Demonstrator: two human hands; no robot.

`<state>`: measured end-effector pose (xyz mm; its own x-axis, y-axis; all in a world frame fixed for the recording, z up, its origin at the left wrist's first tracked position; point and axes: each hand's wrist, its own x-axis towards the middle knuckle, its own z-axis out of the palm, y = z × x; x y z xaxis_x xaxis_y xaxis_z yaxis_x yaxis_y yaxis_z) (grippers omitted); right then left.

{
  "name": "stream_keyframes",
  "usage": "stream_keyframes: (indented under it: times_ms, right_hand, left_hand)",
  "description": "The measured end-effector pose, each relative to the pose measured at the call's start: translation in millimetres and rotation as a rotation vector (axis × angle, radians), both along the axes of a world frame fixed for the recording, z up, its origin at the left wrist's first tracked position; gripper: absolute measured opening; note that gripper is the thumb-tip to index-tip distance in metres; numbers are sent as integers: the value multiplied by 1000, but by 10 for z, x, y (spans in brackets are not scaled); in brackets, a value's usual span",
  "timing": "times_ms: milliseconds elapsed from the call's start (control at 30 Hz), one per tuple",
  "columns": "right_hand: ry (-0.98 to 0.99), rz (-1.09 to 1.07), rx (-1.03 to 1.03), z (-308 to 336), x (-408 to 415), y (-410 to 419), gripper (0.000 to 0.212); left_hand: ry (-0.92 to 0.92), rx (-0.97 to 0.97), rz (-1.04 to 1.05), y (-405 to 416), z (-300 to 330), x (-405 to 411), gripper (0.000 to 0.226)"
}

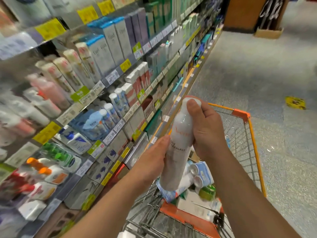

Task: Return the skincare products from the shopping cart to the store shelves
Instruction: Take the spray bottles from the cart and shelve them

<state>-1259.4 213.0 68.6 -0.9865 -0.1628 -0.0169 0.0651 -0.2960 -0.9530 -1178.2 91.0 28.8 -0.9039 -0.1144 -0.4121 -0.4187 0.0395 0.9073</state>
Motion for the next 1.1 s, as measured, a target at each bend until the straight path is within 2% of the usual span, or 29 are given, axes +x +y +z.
stream_keyframes:
  times_ms: [100,200,367,467,667,800,867,1033,1100]
  right_hand:
    - [-44,37,-80,196,46,-133,27]
    - [-65,89,-111,383,135,-283,39]
    - [-73,142,-102,671,318,-600,46]
    - [-56,168,-109,802,443,-870,38]
    - [-36,228,-74,975,746,-1428,58]
    - [-105,297,-88,1037,938,-1787,63]
    - [-91,341,-101,1060,1029,-1976,67]
    - [-17,467,-81,1082,1348,-2398,58]
    - [19,511,-50,1071,1491,-2564,55]
  left_hand:
    - [-6,1,16,-71,73,102,56]
    - [33,45,43,-165,142,196,78]
    - [117,110,73,-400,334,363,82]
    - [170,104,106,-628,412,482,78]
    - [274,46,228,-1085,568,833,65]
    - [341,14,317,-1417,738,1070,80]
    - [363,2,370,-1604,856,1213,80]
    - [446,-10,471,-2068,1090,1606,65]
    - [467,-6,535,-2236,1177,1765,72]
